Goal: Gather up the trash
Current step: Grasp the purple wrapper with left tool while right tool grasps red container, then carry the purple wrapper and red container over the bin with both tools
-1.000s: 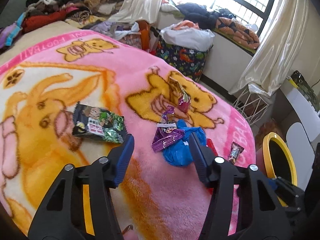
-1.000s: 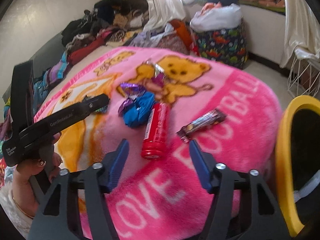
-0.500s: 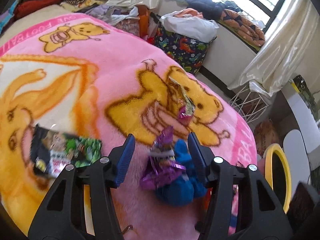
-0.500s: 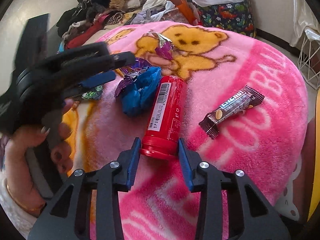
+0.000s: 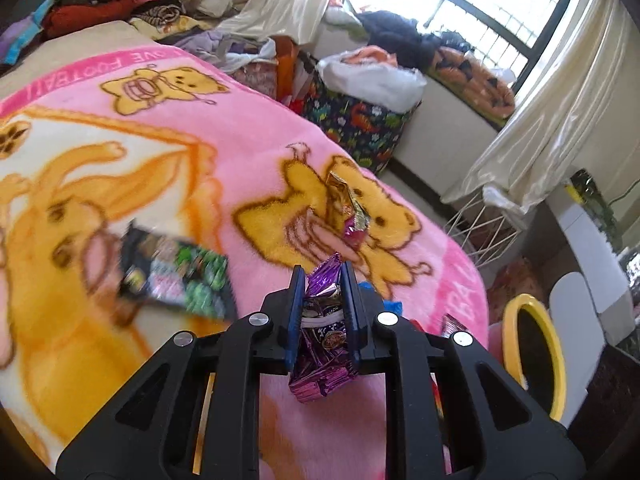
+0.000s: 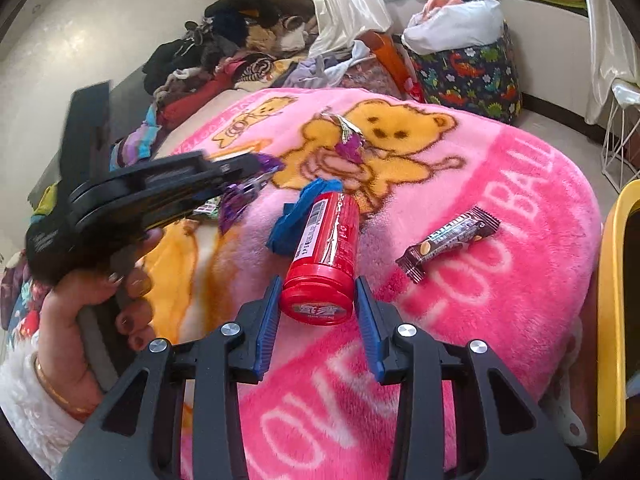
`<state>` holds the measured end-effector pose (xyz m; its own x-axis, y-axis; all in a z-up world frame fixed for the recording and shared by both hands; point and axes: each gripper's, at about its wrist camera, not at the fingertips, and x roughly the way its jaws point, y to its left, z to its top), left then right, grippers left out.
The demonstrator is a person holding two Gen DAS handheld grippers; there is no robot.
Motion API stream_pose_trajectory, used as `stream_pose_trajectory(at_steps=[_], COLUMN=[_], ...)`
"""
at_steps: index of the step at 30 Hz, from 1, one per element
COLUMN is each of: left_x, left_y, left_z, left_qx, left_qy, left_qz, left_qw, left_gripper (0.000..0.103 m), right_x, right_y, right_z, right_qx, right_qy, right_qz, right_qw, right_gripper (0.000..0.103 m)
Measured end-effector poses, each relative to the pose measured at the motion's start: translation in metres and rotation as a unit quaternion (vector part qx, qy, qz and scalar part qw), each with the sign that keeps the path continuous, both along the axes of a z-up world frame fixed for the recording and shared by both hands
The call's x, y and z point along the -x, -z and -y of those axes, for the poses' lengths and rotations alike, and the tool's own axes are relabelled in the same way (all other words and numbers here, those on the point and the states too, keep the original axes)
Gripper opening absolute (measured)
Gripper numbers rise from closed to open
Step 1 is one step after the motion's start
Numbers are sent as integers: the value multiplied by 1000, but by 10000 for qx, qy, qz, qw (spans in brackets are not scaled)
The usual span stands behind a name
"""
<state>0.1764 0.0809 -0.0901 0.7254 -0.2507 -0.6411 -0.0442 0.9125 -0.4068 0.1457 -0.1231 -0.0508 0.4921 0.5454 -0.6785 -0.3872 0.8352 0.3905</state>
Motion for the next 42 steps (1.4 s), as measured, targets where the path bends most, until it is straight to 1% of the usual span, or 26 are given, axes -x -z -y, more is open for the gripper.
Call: stream_pose_trajectory(at_steps=[3, 7, 9, 13, 25, 33, 42], left_x=[20, 46, 59, 72, 81, 84, 85], left_y=[-3, -5, -7, -11, -35, -47, -57], left_z=[-3, 0, -1, -2, 6, 20, 42], left_qx=[-6, -176, -173, -189, -231, -256, -289], left_qy=[-42, -56, -67, -35, 80, 213, 440], left_qz=[58, 96, 133, 172, 448, 597, 701], left_qw=[10000, 9998, 9997, 9997, 9987, 9977, 9961], left_gripper=[13, 13, 13, 13, 13, 13, 13], right_x=[10, 20, 23, 31, 41, 43, 46], right_y=[-6, -13, -15, -22, -56, -66, -80], right_z=[5, 5, 4, 8, 24, 35, 57], right_qx=[32, 123, 151, 163, -106, -202, -357], right_qy=[-92, -162, -188, -221, -177, -84, 163], right_qz=[102, 231, 276, 355, 787, 881, 1035], right_qw=[9999, 9995, 9993, 9990, 9967, 9959, 9939], right_gripper=[35, 34, 34, 34, 33, 33, 33])
